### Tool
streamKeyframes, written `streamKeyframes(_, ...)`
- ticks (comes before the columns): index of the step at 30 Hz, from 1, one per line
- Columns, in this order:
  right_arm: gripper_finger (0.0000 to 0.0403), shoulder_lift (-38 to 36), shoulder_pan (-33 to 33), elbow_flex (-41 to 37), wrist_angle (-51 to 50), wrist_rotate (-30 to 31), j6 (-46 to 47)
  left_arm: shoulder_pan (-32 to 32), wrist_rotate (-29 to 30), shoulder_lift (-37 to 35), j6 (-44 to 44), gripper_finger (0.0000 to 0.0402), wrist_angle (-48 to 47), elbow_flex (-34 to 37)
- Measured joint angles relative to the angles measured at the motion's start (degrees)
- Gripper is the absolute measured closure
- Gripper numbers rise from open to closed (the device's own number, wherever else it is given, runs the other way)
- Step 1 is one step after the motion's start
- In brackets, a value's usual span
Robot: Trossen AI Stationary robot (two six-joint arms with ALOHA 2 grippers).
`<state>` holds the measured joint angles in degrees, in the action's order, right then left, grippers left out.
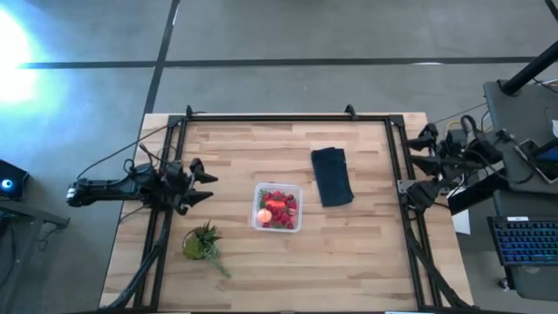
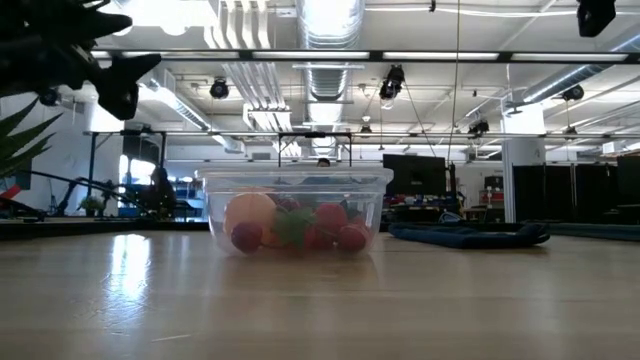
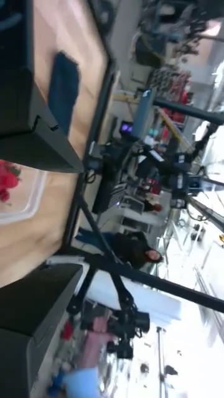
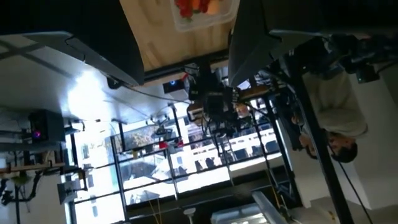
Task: Pick and placing Produce into tupperware
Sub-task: Return to Home Position
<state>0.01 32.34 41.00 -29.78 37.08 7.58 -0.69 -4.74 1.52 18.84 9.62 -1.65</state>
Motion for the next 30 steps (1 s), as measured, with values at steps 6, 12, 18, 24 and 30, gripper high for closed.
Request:
streamKeyframes(6,0.0177,0.0,0.0,-6.5,5.5,0.3,2.2,-0.1,0.8,0.8,-6.9,0.0164,0.0,0.4)
streamKeyframes(12,0.0177,0.0,0.0,-13.6,14.6,0.5,0.3,-0.1,0.7,1.1,-7.2,0.0164,-1.8,1.0)
streamKeyframes(18,0.0177,0.0,0.0,-20.4,22.6,0.5,-0.1,-0.1,0.6,2.0,-6.9,0.0164,-1.7,1.1)
streamKeyframes(24,0.0177,0.0,0.0,-27.4,32.8,2.1,-0.5,-0.1,0.5,3.6,-4.2,0.0164,-3.3,1.1)
streamKeyframes(30,0.0177,0.0,0.0,-34.2,43.3,2.0,-0.7,-0.1,0.5,5.6,-7.5,0.0164,-3.2,1.2)
